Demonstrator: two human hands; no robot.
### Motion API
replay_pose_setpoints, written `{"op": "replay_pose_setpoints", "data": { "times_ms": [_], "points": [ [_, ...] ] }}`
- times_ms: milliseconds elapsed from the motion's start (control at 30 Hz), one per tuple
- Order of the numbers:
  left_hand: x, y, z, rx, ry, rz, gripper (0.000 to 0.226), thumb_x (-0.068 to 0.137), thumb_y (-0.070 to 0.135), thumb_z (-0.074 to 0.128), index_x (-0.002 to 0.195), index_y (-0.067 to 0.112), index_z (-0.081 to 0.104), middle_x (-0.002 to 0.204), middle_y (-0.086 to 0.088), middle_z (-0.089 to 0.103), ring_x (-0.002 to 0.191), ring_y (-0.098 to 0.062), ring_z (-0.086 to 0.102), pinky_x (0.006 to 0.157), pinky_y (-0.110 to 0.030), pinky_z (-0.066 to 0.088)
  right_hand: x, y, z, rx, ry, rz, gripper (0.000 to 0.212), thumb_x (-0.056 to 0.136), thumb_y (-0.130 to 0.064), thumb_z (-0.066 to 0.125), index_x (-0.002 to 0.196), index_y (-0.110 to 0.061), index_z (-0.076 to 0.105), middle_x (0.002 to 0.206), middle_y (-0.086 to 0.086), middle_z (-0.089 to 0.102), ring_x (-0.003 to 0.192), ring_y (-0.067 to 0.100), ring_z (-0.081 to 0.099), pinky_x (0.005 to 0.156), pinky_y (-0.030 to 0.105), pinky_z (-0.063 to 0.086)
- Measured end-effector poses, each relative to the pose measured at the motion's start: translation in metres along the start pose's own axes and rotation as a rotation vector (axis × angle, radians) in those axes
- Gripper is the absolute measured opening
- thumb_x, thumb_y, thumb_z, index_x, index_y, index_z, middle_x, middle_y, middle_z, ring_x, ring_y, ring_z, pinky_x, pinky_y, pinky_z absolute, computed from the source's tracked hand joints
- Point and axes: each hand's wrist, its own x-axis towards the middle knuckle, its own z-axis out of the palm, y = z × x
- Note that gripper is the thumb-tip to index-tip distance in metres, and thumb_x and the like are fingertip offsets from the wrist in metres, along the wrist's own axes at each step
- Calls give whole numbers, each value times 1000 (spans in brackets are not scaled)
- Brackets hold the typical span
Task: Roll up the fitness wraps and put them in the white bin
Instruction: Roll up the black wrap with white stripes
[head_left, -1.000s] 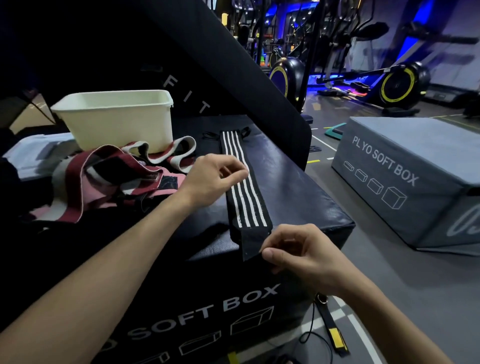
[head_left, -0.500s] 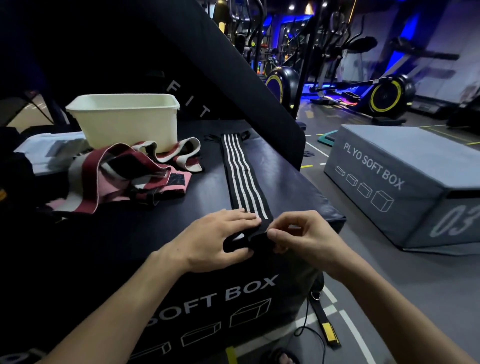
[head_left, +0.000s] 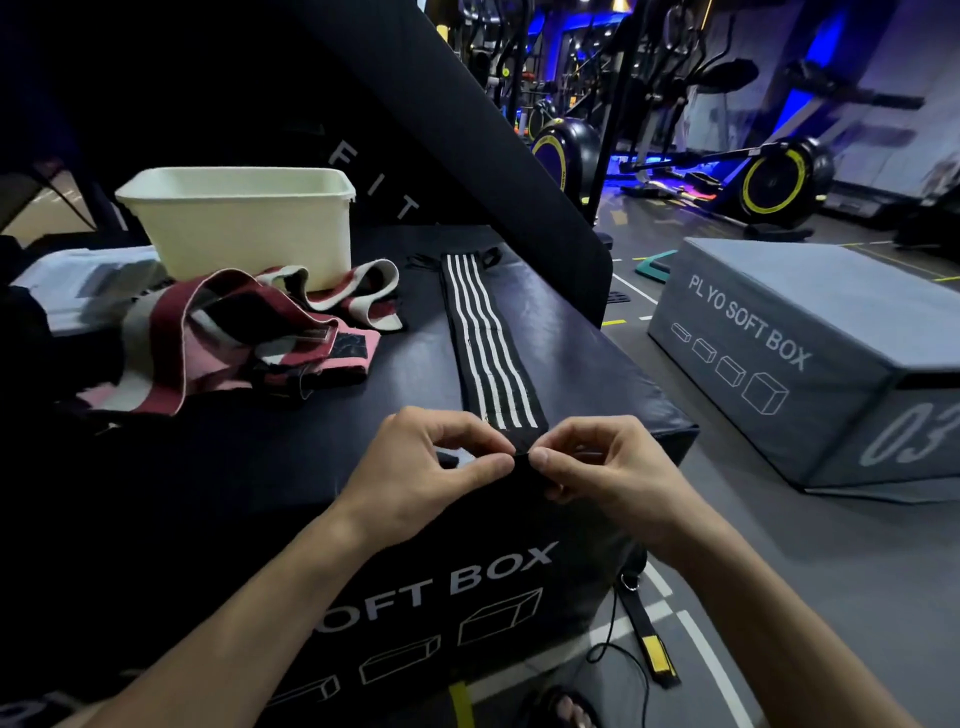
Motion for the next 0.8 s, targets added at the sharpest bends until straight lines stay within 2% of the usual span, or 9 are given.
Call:
{"op": "replay_pose_setpoints", "data": {
  "times_ms": [167, 433, 567, 700, 800],
  "points": [
    [1, 1, 1, -56, 4, -11, 6, 83, 20, 85, 88, 23, 82, 84, 7, 78, 85, -8, 75, 85, -28, 57, -3, 0, -1, 35, 22, 12, 13, 86, -16, 78, 92, -4, 78, 76, 13, 73, 69, 17, 67, 66, 24, 54],
    [0, 5, 6, -48, 23, 2, 3, 87, 20, 82, 87, 23, 81, 85, 7, 78, 87, -8, 74, 87, -32, 59, -9, -2, 1, 73, 72, 60, 13, 88, -14, 76, 94, -3, 79, 84, 23, 74, 72, 18, 67, 65, 24, 56],
    [0, 5, 7, -40, 31, 9, 4, 87, 18, 81, 86, 22, 80, 85, 7, 78, 87, -9, 74, 87, -32, 59, -9, -3, 4, 150, 75, 93, 16, 88, -12, 76, 97, 1, 77, 79, 16, 69, 71, 19, 61, 61, 23, 53],
    [-1, 4, 7, -23, 45, 22, 7, 87, 17, 81, 88, 24, 79, 85, 7, 77, 88, -10, 74, 86, -35, 58, -7, -5, 7, 223, 107, 91, 20, 85, -4, 77, 105, -4, 75, 85, 22, 70, 71, 24, 57, 59, 25, 49],
    [-5, 5, 7, 45, 79, 73, 14, 88, 18, 80, 97, 29, 78, 87, 9, 75, 91, -12, 73, 81, -37, 58, -3, -5, 11, 287, 138, 122, 24, 83, 0, 78, 106, -3, 73, 82, 14, 65, 62, 16, 57, 57, 21, 48]
  ]
}}
